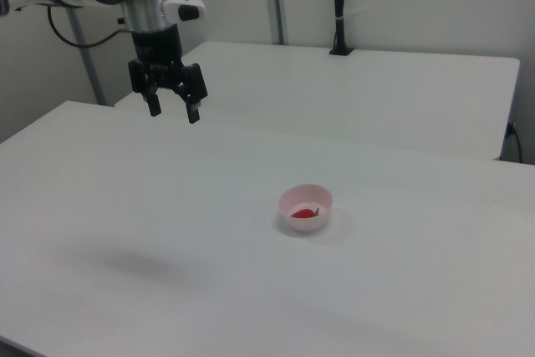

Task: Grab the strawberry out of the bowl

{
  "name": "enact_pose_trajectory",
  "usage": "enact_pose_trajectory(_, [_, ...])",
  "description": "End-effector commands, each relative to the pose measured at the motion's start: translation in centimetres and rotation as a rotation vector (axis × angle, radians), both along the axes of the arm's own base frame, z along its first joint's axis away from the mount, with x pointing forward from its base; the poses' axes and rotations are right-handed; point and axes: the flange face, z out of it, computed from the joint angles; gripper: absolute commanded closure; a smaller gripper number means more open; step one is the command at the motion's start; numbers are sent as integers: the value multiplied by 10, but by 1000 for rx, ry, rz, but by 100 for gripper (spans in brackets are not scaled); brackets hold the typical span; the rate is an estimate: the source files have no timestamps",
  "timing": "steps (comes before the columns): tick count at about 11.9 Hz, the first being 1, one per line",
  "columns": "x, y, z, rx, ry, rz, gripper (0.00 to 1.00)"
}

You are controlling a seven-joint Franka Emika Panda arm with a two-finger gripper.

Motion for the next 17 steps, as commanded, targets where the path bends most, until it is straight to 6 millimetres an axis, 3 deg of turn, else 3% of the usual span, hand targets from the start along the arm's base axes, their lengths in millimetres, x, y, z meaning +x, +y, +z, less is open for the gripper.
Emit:
enact_pose_trajectory(1, [-4, -2, 0, -15, 2, -1, 0])
enact_pose_trajectory(8, [-3, -2, 0, -15, 1, 0, 0])
enact_pose_trajectory(13, [13, 3, -23, -12, 14, 28, 0])
enact_pose_trajectory(16, [26, -5, -30, -9, -29, 50, 0])
enact_pose_trajectory(17, [35, -21, -45, -8, -26, 47, 0])
